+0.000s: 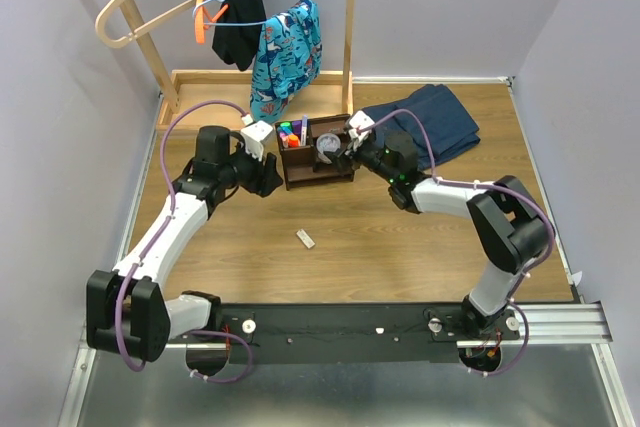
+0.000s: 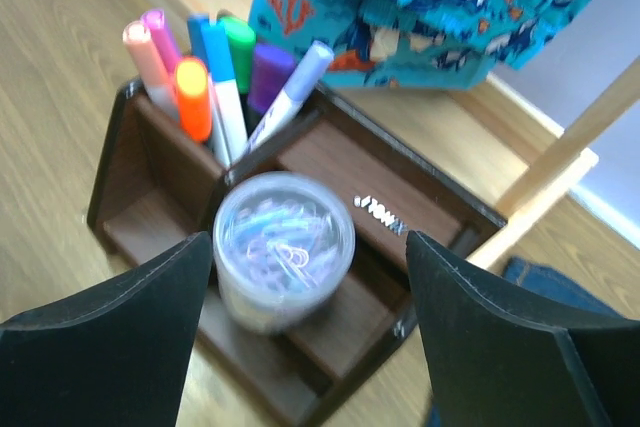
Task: Sort the stationery into containers
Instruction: Place the stationery in the storage box.
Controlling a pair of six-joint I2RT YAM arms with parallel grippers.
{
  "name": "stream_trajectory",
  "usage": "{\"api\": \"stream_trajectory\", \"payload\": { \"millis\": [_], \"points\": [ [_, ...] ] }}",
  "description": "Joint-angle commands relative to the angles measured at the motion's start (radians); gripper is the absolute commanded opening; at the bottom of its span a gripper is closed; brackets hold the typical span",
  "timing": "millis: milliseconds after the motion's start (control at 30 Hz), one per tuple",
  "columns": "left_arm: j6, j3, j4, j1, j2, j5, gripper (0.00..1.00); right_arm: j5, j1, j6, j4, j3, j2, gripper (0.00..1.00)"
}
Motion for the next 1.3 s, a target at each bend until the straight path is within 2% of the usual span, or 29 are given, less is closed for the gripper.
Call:
{"api": "stream_trajectory", "payload": {
  "millis": [0,33,67,100,200,300,333,400,433,467,900,1267],
  "points": [
    [-0.006,0.023,-0.014,0.008,-0.052,0.025,0.65,-0.043,0.001,-0.094,-0.249,0.028,-0.075,0.86],
    [-0.007,0.017,-0.009,0.008,-0.059,0.025,0.65,-0.062,0.001,-0.097,-0.313,0.033,-0.083,0.86],
    [-0.01,0.014,-0.011,0.008,-0.066,0.025,0.65,-0.086,0.001,-0.097,-0.339,0.033,-0.089,0.97],
    [-0.012,0.009,-0.009,0.008,-0.069,0.025,0.65,-0.121,0.001,-0.102,-0.367,0.036,-0.098,1.0],
    [-0.018,0.009,-0.009,0.008,-0.082,0.023,0.65,-0.158,0.001,-0.103,-0.439,0.046,-0.106,0.99],
    [-0.015,0.012,-0.014,0.009,-0.088,0.02,0.65,-0.183,0.001,-0.12,-0.473,0.066,-0.089,0.81],
    [-0.013,0.011,-0.018,0.011,-0.088,0.019,0.65,-0.185,0.001,-0.126,-0.487,0.075,-0.07,0.6],
    [-0.007,0.008,-0.02,0.015,-0.089,0.017,0.65,-0.189,-0.001,-0.132,-0.5,0.114,-0.045,0.32],
    [-0.007,0.005,-0.02,0.015,-0.089,0.016,0.65,-0.183,0.001,-0.131,-0.5,0.121,-0.033,0.1],
    [-0.007,0.003,-0.022,0.017,-0.091,0.016,0.65,-0.178,-0.001,-0.128,-0.493,0.132,-0.011,0.01],
    [-0.012,-0.018,-0.015,0.024,-0.086,0.016,0.65,-0.155,0.001,-0.135,-0.479,0.241,0.096,0.01],
    [-0.038,-0.034,0.008,0.024,-0.095,0.028,0.64,-0.266,0.001,-0.203,-0.672,0.241,0.021,0.01]
  ]
}}
